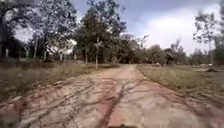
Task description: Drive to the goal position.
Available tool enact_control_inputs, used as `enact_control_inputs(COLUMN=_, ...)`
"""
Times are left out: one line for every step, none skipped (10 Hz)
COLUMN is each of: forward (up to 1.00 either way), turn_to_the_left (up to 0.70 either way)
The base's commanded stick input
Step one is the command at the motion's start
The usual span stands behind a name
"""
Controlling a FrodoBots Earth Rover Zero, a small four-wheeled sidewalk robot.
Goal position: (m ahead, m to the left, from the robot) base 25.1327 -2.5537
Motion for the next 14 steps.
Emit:
enact_control_inputs(forward=0.85, turn_to_the_left=0.00)
enact_control_inputs(forward=0.85, turn_to_the_left=0.00)
enact_control_inputs(forward=0.85, turn_to_the_left=0.00)
enact_control_inputs(forward=0.85, turn_to_the_left=0.00)
enact_control_inputs(forward=0.85, turn_to_the_left=0.00)
enact_control_inputs(forward=0.85, turn_to_the_left=0.00)
enact_control_inputs(forward=0.85, turn_to_the_left=0.00)
enact_control_inputs(forward=0.85, turn_to_the_left=0.00)
enact_control_inputs(forward=0.85, turn_to_the_left=-0.06)
enact_control_inputs(forward=0.85, turn_to_the_left=-0.21)
enact_control_inputs(forward=0.85, turn_to_the_left=-0.31)
enact_control_inputs(forward=0.85, turn_to_the_left=-0.15)
enact_control_inputs(forward=0.85, turn_to_the_left=0.00)
enact_control_inputs(forward=0.85, turn_to_the_left=0.00)
